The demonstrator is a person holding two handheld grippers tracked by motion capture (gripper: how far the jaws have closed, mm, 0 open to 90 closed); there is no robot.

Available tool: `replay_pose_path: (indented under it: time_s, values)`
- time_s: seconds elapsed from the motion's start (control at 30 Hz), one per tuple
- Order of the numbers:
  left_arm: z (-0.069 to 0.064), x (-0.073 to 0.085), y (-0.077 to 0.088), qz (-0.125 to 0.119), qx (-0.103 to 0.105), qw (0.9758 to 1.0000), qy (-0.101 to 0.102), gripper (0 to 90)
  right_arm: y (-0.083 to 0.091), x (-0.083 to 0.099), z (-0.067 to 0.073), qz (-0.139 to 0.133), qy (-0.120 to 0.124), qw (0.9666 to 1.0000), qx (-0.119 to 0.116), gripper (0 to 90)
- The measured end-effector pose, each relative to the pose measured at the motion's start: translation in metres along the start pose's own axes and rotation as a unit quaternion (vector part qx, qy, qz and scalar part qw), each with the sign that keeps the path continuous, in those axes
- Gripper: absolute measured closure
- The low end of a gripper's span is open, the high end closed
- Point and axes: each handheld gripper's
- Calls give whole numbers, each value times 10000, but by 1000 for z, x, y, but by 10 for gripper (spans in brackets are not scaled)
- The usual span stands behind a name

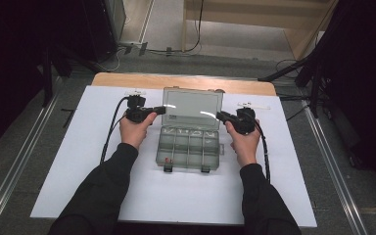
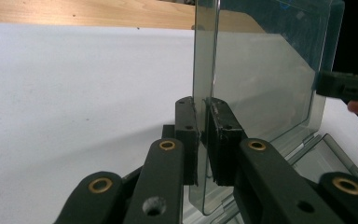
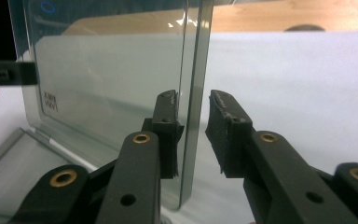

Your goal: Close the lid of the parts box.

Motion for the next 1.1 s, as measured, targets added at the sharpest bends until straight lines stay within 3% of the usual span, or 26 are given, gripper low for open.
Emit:
replay_pose_path:
  time_s: [0.13, 0.37, 0.57, 0.63, 0.8, 0.93, 1.0, 1.1]
  values:
    - [0, 1, 0, -16, -10, 10000, -32, 835, 1, -11, 0, 27, -93, 10000, 23, 732]
    - [2, 3, 0, -26, 24, 10000, -33, 834, 0, -14, -1, 98, -106, 9999, -38, 833]
    - [4, 2, 2, -33, 170, 9998, 118, 785, 4, -10, 3, -38, -92, 10000, -1, 849]
    - [3, 2, 5, -14, 211, 9997, 96, 695, 5, -8, 4, -106, -58, 9999, 30, 851]
    - [2, 2, 22, -244, 465, 9986, 16, 698, 7, -5, 8, -187, 55, 9997, 111, 853]
    - [2, 0, 27, -274, 297, 9992, 58, 802, 8, -3, 9, -270, 82, 9995, 139, 854]
    - [5, -1, 25, -236, 165, 9995, 158, 865, 8, -2, 10, -314, 88, 9994, 138, 853]
    - [13, -5, 19, -182, 131, 9990, 377, 900, 9, 0, 11, -363, 121, 9991, 159, 854]
Point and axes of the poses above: each handheld gripper's, and its own axes: y roughly backward along the jaws, x roughly out of its underside, z roughly to its left, and after that the axes turned 14 degrees about z, right-handed
